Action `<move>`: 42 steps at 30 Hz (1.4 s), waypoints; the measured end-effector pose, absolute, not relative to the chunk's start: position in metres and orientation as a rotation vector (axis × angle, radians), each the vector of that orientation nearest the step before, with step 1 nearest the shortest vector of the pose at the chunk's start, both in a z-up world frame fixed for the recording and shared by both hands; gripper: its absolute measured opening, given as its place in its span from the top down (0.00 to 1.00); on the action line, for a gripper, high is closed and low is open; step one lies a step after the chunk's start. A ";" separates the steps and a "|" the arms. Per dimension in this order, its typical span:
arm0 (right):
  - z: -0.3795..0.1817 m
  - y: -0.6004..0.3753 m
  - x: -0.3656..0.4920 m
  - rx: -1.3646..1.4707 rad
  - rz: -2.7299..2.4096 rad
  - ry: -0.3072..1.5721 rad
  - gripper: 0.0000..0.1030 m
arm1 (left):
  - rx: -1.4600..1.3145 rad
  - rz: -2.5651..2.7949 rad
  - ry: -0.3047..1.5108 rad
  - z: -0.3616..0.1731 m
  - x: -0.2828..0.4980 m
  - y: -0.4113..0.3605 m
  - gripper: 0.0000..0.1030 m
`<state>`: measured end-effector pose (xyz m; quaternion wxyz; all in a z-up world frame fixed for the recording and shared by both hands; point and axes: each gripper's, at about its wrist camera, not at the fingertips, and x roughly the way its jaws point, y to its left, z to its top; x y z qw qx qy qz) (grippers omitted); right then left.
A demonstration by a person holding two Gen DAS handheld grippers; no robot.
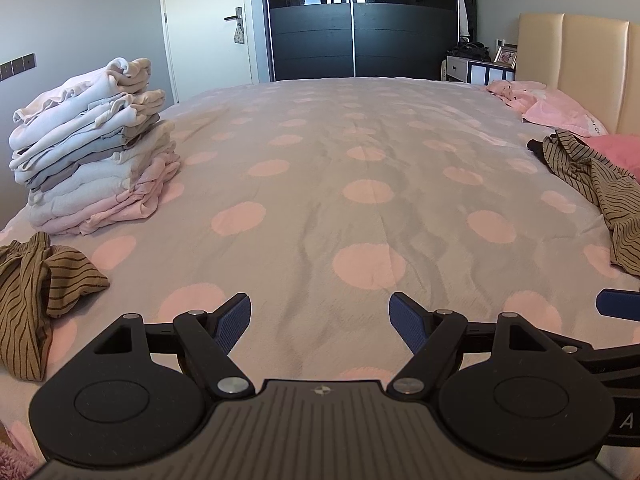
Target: Fold clothes
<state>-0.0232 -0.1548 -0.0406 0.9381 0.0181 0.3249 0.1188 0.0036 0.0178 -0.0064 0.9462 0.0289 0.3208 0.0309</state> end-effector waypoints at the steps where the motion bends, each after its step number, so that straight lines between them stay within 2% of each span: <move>1: -0.041 -0.155 -0.023 0.038 0.243 0.665 0.05 | 0.060 0.063 0.655 -0.007 0.004 0.018 0.26; 34: -0.040 -0.149 -0.030 0.016 0.225 0.624 0.05 | 0.063 0.059 0.616 -0.008 0.000 0.020 0.26; 36: -0.039 -0.148 -0.031 0.014 0.219 0.611 0.05 | 0.052 0.064 0.607 -0.008 -0.001 0.021 0.24; 40: -0.037 -0.146 -0.033 0.005 0.222 0.585 0.05 | 0.046 0.085 0.601 -0.007 0.000 0.023 0.12; 42: -0.036 -0.145 -0.034 0.003 0.229 0.579 0.05 | 0.042 0.093 0.600 -0.006 0.000 0.025 0.11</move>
